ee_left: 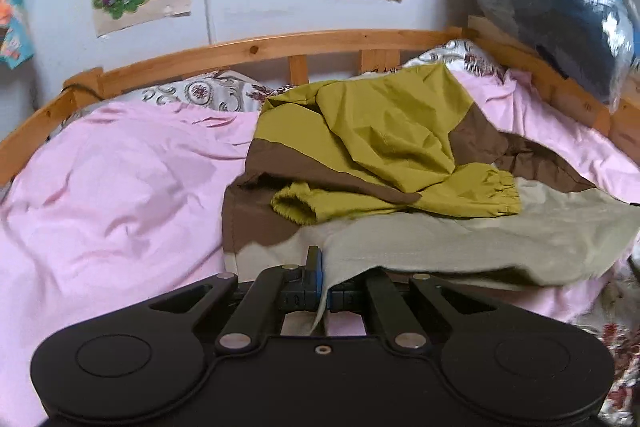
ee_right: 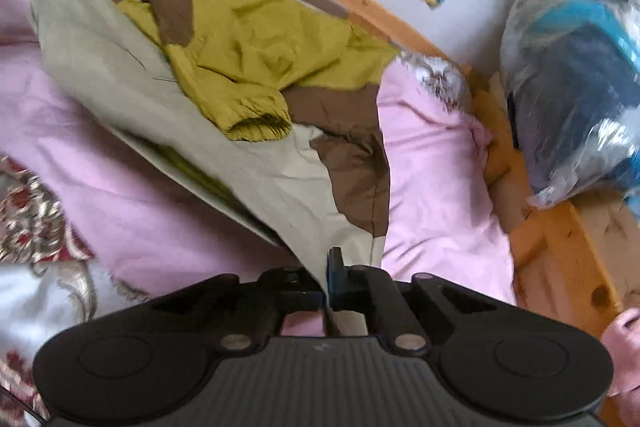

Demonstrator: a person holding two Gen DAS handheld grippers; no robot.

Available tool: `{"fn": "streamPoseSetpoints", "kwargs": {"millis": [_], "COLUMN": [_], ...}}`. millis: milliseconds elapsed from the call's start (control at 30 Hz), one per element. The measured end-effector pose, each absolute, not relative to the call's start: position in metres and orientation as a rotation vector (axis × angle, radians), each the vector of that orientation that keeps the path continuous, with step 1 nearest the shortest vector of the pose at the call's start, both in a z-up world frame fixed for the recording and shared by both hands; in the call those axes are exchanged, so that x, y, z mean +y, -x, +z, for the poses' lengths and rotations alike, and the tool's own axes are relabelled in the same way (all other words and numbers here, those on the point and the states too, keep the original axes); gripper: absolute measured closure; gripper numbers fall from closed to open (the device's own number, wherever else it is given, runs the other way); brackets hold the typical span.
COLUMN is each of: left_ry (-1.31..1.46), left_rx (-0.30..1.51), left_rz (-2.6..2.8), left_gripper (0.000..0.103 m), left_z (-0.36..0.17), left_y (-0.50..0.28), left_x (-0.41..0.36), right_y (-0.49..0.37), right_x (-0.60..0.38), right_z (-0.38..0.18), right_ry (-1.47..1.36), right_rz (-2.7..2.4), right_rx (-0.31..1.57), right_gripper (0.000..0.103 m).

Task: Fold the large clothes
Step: 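Lift the hem with both tools and fold it over the sleeves and hood, then open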

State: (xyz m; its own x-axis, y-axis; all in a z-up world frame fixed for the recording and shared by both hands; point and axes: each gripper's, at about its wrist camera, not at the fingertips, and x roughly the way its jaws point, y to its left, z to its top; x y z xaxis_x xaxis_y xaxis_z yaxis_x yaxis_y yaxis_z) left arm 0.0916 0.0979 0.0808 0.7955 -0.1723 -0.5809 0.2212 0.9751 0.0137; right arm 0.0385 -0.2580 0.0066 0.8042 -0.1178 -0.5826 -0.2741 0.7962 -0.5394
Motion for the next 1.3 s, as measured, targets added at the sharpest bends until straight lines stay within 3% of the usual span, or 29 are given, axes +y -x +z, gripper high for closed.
{"fn": "streamPoseSetpoints", "kwargs": {"millis": [333,533,900,1067,1300], "left_ry": [0.021,0.009,-0.131,-0.202,-0.164], "left_rx": [0.515,0.472,0.537,0.635,0.8], "left_rz": [-0.223,-0.214,-0.102,-0.046,-0.012], "left_gripper": [0.103,0.103,0.103,0.103,0.102], "left_z": [0.14,0.174,0.208,0.166,0.067], "left_y": [0.002,-0.013,-0.204,-0.312,-0.427], "left_x": [0.14,0.142,0.105,0.083,0.085], "right_y": [0.061,0.058,-0.151,-0.26,-0.372], "right_x": [-0.253,-0.245,-0.254,-0.262,-0.263], "right_z": [0.094,0.143,0.155,0.121,0.024], "right_ry": [0.595,0.58,0.531,0.51,0.548], "right_rz": [0.116,0.113,0.017,0.013,0.034], "right_rx": [0.483,0.363,0.361,0.466,0.612], "right_gripper": [0.101,0.101,0.101,0.101,0.101]}}
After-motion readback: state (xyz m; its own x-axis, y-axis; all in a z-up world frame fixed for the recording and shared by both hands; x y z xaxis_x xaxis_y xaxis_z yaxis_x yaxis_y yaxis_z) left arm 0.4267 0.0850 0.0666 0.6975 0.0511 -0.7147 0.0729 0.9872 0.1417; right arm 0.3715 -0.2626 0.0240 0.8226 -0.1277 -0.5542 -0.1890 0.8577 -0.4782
